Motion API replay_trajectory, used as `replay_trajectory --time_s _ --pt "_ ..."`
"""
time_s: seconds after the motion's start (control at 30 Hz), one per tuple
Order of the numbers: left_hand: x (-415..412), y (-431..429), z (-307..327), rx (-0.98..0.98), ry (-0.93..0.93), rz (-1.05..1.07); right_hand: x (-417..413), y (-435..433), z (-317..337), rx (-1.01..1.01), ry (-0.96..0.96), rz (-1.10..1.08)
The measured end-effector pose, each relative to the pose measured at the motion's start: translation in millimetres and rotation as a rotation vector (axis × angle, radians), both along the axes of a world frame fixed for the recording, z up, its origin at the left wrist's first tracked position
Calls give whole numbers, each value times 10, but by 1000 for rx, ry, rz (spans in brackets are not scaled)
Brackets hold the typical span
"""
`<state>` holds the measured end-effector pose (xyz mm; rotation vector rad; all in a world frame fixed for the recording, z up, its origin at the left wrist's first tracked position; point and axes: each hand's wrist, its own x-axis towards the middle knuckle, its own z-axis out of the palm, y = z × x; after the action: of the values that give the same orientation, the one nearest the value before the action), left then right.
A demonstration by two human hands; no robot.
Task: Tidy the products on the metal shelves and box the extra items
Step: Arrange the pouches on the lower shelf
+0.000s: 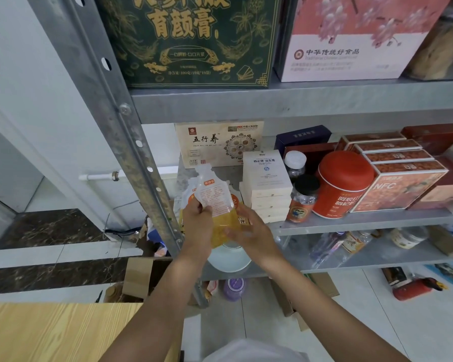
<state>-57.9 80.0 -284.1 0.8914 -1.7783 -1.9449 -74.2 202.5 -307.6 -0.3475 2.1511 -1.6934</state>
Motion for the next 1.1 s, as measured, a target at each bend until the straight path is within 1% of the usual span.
replay_trajectory --time_s 0.03,0.07,0.1,0.17,0.2,0.23,0.27,0.33,0.37,0.4,0.43,0.47,0.5,0.57,0.6,0.67,0.8,0.87,0.93,0.97,1.0,1.07,1.1 --pt "-4 -4 3 28 -8 -8 -31 2 14 -52 -107 -40" --pt "-4 -3 7 49 -12 -24 -49 6 27 -66 -171 -45" --pt "6 5 18 53 -20 -43 -48 4 34 -68 -192 -32" --pt "19 23 53 50 -41 -65 -17 -15 12 -89 -155 -44" --pt "17 28 66 56 -37 -70 4 -23 15 -82 -98 -75" --pt "18 29 70 64 -36 -77 24 -31 15 -37 6 -112" --pt "23 33 76 81 -43 -87 42 -36 11 49 163 -142" --pt "43 54 95 115 -60 -148 49 -41 -4 274 616 -188" --pt "56 69 103 140 -55 -194 47 -44 -20 352 835 -198" --pt "59 65 82 161 -43 -244 50 -54 -34 399 987 -182" --pt "64 56 64 190 -34 -288 62 -69 -52 423 1069 -149" --pt "60 48 46 227 -26 -302 69 -83 -70 431 1091 -107" --pt "49 39 21 275 -30 -276 56 -87 -95 429 1068 -55" --pt "-8 6 -29 353 -72 -142 23 -86 -146 434 917 89" --pt "-49 -22 -63 323 -119 -81 18 -82 -176 462 822 167" --pt "-131 -79 -132 152 -211 -27 -4 -64 -275 551 701 275" --pt "-289 -224 -210 -281 -207 9 -95 -12 -456 821 689 359" --pt "-364 -297 -261 -391 -194 31 -128 -14 -519 917 687 393" --pt "-443 -363 -337 -478 -212 10 -142 -35 -577 994 697 414" --pt "-476 -383 -374 -532 -260 -18 -145 -42 -607 1014 705 413" --pt "-501 -390 -420 -618 -357 -51 -143 -45 -633 1022 718 408" --pt "-514 -383 -524 -904 -589 -120 -145 -32 -683 1023 757 387" --pt "-497 -368 -585 -1032 -618 -147 -148 -20 -703 1025 770 379"
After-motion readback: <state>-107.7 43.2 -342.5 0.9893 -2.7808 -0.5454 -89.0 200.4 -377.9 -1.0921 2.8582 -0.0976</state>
